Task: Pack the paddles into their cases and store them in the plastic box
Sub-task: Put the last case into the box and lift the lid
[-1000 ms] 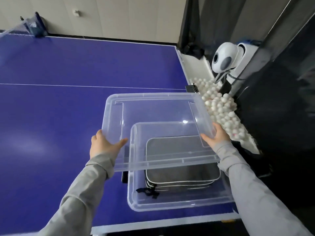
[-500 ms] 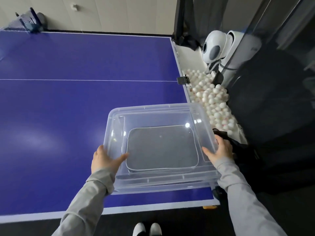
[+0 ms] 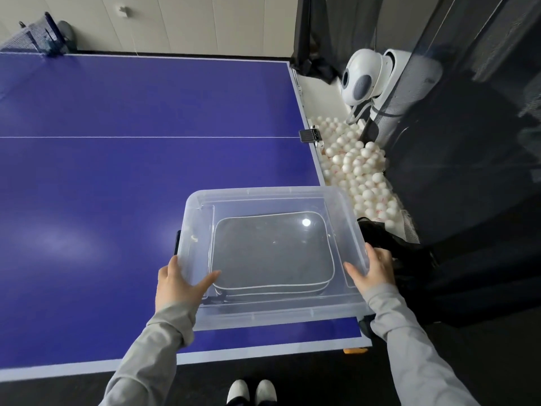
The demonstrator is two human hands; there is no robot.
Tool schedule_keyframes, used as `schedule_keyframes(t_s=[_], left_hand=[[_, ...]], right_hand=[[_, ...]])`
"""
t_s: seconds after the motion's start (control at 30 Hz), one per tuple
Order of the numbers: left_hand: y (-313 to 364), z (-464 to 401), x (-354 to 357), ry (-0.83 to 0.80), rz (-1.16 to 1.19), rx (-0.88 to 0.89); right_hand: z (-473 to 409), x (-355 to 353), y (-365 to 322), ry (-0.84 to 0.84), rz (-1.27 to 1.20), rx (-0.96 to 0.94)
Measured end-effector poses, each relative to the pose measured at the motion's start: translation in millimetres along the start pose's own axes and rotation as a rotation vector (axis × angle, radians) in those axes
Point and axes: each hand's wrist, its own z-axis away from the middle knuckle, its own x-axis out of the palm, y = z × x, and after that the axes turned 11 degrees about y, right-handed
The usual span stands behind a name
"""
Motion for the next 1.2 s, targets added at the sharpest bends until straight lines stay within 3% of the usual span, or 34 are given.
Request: schedule_keyframes(t_s=[0.1, 0.23, 0.47, 0.6, 0.8, 1.2], left_hand=[[-4.2, 0.9, -0.1, 0.045, 0.065, 0.03], [-9.0, -9.4, -2.7, 0.092, 0.113, -0.056], [-26.0, -37.4, 4.3, -0.164, 0.227, -0.276], [-29.1, -35.9, 6.2, -0.152, 0.263, -0.261], [-22.8, -25.6, 1.7, 0.081, 0.155, -0.019], [-21.9, -24.1, 1.9, 0.138, 0.06, 0.184]], right_hand=[[1.0, 1.0, 4.4, -0.02, 0.012, -0.007], [-8.6, 0.3, 9.5, -0.011, -0.037, 0.062], [-34.1, 9.2, 12.8, -0.154, -0.255, 0.442], [-37.2, 15.0, 17.8, -0.168, -0.304, 0.515], [-30.9, 13.1, 14.2, -0.018, -0.209, 0.374], [-18.8, 5.7, 4.4, 0.11, -0.057, 0.104]])
